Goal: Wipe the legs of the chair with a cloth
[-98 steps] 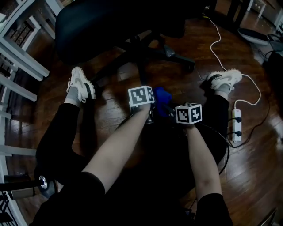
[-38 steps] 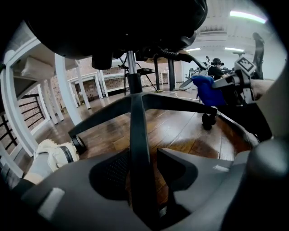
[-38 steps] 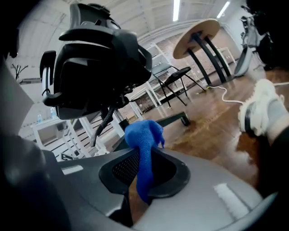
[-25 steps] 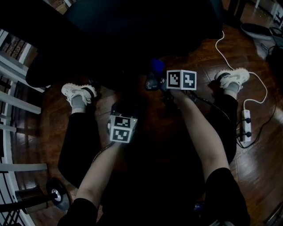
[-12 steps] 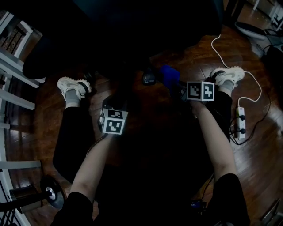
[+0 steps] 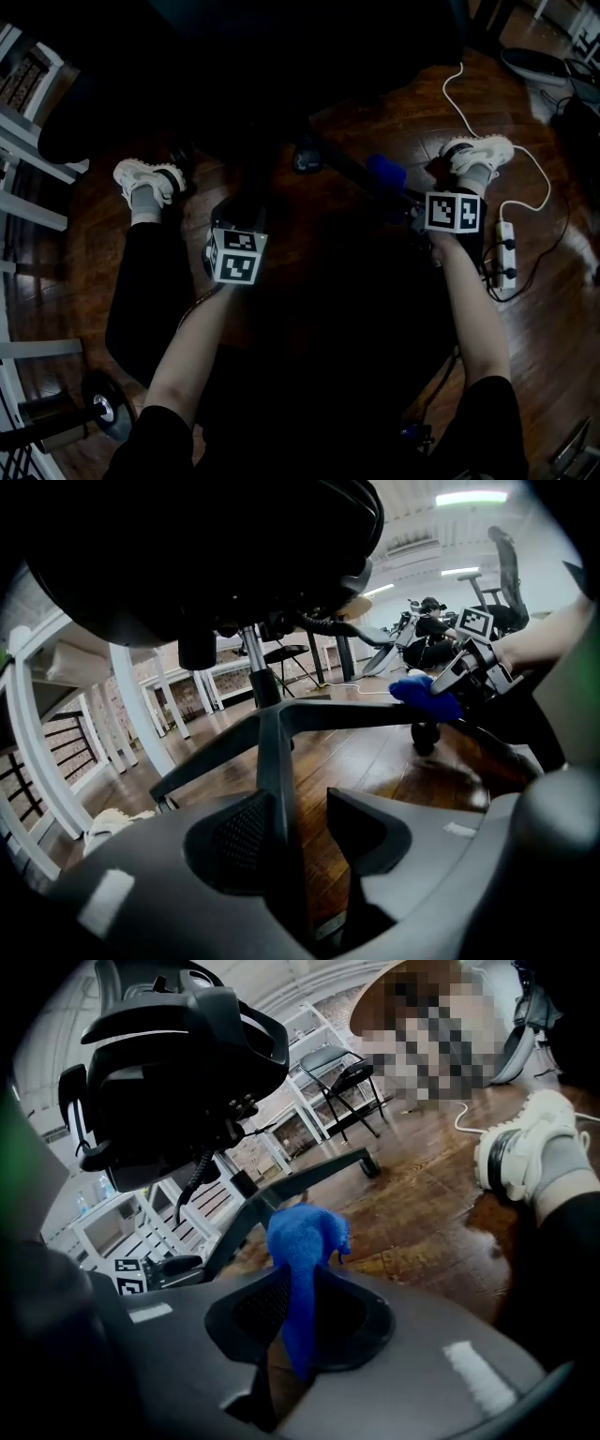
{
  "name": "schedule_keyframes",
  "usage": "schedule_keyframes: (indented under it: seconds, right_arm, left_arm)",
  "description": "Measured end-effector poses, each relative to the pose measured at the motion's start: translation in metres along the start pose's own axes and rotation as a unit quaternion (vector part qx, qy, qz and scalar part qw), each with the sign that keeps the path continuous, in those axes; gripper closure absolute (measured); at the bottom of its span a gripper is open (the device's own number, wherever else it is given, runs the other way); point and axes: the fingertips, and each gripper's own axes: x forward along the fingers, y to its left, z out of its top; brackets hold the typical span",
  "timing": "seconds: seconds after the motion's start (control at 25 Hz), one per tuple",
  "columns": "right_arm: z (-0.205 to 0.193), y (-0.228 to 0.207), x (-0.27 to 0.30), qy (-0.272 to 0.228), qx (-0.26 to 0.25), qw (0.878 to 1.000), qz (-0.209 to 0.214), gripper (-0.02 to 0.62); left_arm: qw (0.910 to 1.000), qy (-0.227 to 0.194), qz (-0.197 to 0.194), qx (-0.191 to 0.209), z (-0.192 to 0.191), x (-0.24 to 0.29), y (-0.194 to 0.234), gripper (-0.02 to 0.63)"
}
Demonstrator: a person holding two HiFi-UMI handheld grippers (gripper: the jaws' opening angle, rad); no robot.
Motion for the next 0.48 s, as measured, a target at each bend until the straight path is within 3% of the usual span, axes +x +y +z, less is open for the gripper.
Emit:
schedule_keyframes:
  seconds: [0.12, 0.28, 0.4, 0.48]
  right_arm:
    - [-0.004, -0.004, -0.005, 0.004, -0.009, 1.000, -0.009, 0.520]
    - [-0.001, -0.003, -0.011, 0.014, -0.043, 0.999, -0.019, 0.520]
    - [0.030, 0.012, -0.001, -0.004, -0.119, 0.993, -0.001, 0.520]
    - [0.054, 0.023, 0.014, -0.008, -0.193, 0.981, 0.005, 0.520]
  left_arm:
    - [0.9993, -0.027, -0.027, -0.003, 0.021, -0.005, -0.024, 0.431]
    - [0.9918, -0.052, -0.115, -0.020, 0.048, -0.005, -0.089, 0.431]
    - [0.9784, -0.077, -0.188, -0.040, 0.072, -0.002, -0.138, 0.431]
    - [0.9680, -0.092, -0.225, -0.060, 0.087, -0.003, -0.159, 0.431]
